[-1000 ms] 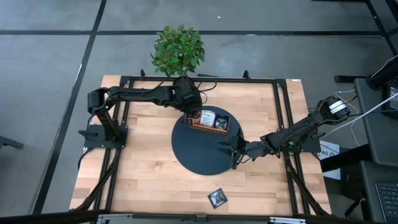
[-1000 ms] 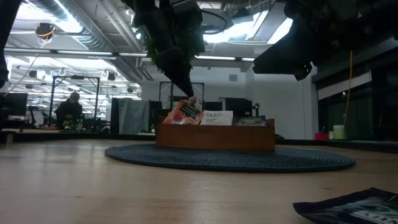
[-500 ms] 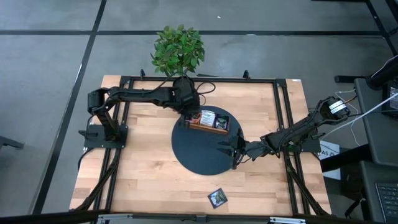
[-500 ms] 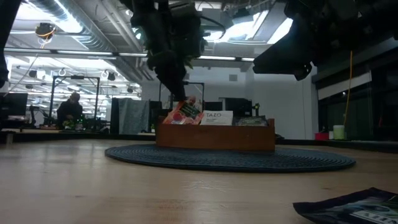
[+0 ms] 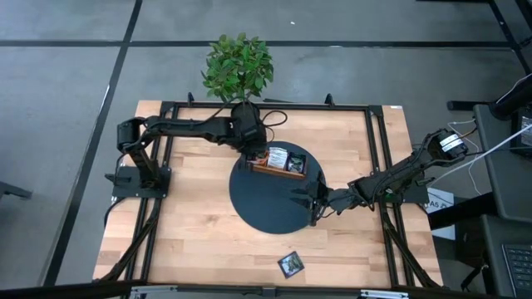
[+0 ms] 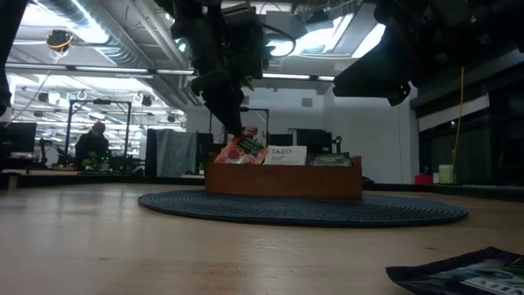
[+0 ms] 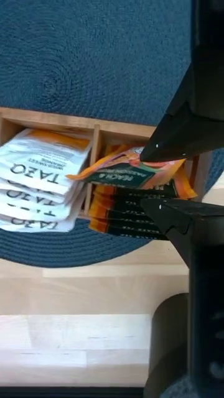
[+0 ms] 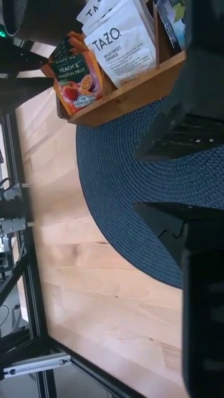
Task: Pick & Place Tea
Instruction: Put the orange tea bag into the left side of the wooden organizer
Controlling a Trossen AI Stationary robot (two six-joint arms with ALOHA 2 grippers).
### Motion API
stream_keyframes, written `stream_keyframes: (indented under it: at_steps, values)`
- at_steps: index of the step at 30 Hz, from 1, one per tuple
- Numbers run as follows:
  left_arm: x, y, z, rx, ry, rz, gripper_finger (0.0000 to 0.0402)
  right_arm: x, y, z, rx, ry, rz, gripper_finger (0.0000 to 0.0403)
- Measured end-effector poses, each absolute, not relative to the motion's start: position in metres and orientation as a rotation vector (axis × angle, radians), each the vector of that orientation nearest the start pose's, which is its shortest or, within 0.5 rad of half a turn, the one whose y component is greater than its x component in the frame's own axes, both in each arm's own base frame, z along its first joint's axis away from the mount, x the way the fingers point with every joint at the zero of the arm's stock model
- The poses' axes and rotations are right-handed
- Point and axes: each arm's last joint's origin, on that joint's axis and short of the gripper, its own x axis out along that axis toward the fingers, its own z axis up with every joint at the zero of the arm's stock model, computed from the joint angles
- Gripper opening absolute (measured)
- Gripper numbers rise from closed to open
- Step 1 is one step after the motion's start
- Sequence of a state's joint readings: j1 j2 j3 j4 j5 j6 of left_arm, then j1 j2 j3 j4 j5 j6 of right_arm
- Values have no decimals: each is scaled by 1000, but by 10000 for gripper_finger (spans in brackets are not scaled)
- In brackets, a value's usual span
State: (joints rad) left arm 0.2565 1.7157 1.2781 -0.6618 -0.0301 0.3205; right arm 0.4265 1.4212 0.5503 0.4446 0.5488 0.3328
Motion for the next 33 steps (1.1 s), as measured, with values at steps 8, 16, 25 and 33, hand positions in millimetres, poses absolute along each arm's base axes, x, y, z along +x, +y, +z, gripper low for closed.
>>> stream_keyframes:
  at_steps: [8, 16, 25, 33]
  values:
    - [338, 89, 229, 150, 1124, 82, 71, 251, 97, 178, 129, 351, -181, 116]
    - [337, 89, 229, 168, 1133, 70, 6, 251, 97, 178, 129, 351, -181, 116]
    - [335, 90, 235, 194, 1122, 96, 2, 251, 97, 178, 131, 351, -181, 116]
    - [332, 87, 247, 157, 1060, 78, 2, 251, 97, 178, 132, 352, -181, 116]
